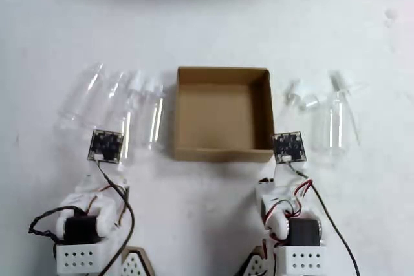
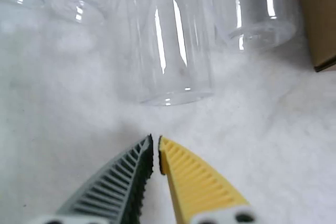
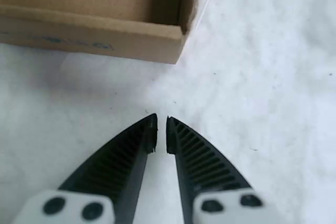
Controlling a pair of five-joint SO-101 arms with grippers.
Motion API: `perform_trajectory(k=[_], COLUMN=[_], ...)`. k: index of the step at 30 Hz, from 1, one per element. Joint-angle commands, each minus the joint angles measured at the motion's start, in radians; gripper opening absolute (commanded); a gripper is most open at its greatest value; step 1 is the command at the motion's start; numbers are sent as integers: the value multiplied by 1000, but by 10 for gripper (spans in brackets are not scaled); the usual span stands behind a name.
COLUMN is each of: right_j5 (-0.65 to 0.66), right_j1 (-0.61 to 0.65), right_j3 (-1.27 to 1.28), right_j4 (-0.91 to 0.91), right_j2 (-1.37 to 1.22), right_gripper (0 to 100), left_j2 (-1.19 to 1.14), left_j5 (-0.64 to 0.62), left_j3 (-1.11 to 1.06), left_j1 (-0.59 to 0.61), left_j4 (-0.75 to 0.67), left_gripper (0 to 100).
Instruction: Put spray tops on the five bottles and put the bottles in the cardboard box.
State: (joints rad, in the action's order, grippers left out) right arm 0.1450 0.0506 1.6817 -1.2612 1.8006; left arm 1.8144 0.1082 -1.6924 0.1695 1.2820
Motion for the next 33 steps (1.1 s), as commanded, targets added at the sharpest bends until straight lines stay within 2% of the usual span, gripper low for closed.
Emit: perform_trajectory(k=[1, 23, 26, 33], right_j5=[9, 9, 9, 9], right_j1=[1, 4, 4, 1], right_j3=[9, 9, 9, 9], right_j4=[-5, -5, -5, -5], right_j2=[1, 1, 1, 1], right_gripper=[15, 15, 15, 15], left_j2=[7, 7, 8, 8], left_j5=[-18, -14, -15, -20], left_j3=[0, 0, 8, 238], left_j1=[-7, -10, -2, -1], left_j4=[6, -2, -51, -66], left_gripper=[24, 24, 24, 24])
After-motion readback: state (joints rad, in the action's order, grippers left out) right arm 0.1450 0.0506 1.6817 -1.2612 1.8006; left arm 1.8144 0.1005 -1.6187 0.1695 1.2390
